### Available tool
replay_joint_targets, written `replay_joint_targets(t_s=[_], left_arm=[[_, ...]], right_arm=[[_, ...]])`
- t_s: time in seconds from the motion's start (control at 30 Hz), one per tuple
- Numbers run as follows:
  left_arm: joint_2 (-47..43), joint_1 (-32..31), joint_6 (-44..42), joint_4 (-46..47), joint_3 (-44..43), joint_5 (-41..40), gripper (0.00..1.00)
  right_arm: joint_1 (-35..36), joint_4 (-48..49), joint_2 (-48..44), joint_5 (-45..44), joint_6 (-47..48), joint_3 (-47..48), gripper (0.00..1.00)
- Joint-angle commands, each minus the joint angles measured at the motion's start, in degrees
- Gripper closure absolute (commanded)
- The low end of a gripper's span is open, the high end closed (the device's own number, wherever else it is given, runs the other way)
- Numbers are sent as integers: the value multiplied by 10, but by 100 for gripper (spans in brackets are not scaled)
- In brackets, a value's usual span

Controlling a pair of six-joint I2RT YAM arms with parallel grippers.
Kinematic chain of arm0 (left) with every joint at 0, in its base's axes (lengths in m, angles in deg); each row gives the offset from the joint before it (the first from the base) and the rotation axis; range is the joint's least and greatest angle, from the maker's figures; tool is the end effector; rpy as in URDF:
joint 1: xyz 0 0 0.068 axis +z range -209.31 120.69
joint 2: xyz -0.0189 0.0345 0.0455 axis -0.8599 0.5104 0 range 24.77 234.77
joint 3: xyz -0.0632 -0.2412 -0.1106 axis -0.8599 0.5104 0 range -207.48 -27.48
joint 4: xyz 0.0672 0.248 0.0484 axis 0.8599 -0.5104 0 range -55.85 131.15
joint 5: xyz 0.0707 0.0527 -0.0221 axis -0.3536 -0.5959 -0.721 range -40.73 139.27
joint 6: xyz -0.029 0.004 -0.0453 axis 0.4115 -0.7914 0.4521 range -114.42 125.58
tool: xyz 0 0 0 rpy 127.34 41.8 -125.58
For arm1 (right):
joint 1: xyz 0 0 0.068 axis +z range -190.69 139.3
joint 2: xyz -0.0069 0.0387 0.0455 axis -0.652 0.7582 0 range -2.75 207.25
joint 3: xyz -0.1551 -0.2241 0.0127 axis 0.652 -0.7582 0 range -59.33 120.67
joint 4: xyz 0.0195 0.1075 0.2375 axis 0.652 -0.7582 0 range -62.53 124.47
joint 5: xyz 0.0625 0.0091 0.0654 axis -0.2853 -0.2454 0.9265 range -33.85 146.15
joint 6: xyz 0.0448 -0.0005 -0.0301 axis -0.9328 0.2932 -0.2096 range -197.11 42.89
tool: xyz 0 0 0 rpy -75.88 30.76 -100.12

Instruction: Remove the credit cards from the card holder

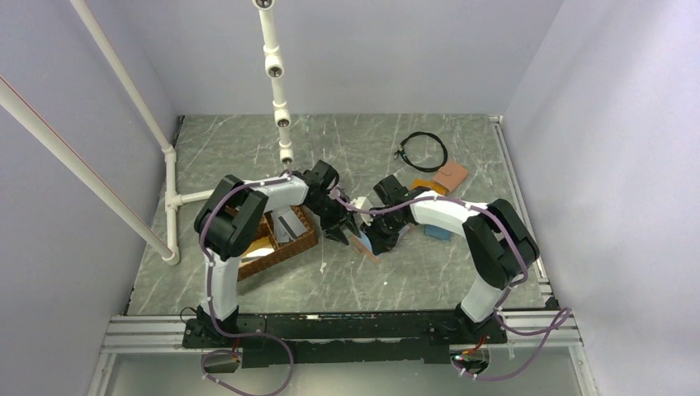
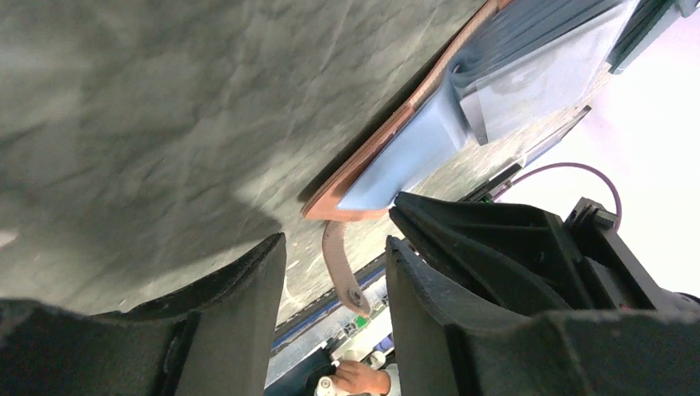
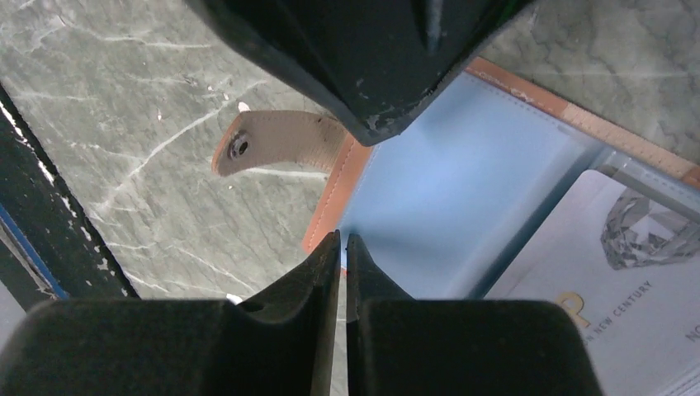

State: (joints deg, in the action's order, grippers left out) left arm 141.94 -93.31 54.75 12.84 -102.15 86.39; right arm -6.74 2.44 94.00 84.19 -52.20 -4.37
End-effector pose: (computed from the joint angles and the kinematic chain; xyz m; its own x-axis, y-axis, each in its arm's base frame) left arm 0.3158 -0.2389 0.1304 -0.9738 -0.0710 0.2163 -0.1934 0.7591 -0.6215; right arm 0.2420 0.1831 0.1559 -0.4693 -0.7640 -0.4428 -0.8811 0.3719 0.2921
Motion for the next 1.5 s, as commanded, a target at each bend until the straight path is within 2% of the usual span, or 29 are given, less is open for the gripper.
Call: replay_joint_targets(t_s=[0.0, 0.23, 0.4, 0.5, 0.87, 0.93, 0.97, 1.0, 1.47], left_arm=[[-63, 13, 29, 59, 31, -8, 47], [-98, 17, 71, 132, 56, 8, 53], [-86, 16, 112, 218, 62, 50, 66], [-70, 16, 131, 255, 62, 66, 70], [-29, 12, 151, 279, 50, 81, 71], [-22, 7, 152, 279, 45, 85, 71], [-18, 5, 152, 279, 42, 86, 71], [-14, 3, 152, 279, 38, 86, 71], [22, -14, 158, 294, 13, 100, 71]], right_arm=[[-2, -8, 13, 18, -4, 22, 90], [-35, -20, 9, 71, -9, 30, 85], [-57, -23, 20, 88, -12, 36, 86], [-57, -25, 26, 94, -11, 38, 86], [-75, -21, 35, 105, -15, 41, 88], [-76, -19, 34, 106, -15, 40, 92], [-76, -18, 33, 106, -14, 39, 99], [-76, -17, 33, 105, -15, 37, 100], [-76, -13, 23, 98, -11, 32, 100]])
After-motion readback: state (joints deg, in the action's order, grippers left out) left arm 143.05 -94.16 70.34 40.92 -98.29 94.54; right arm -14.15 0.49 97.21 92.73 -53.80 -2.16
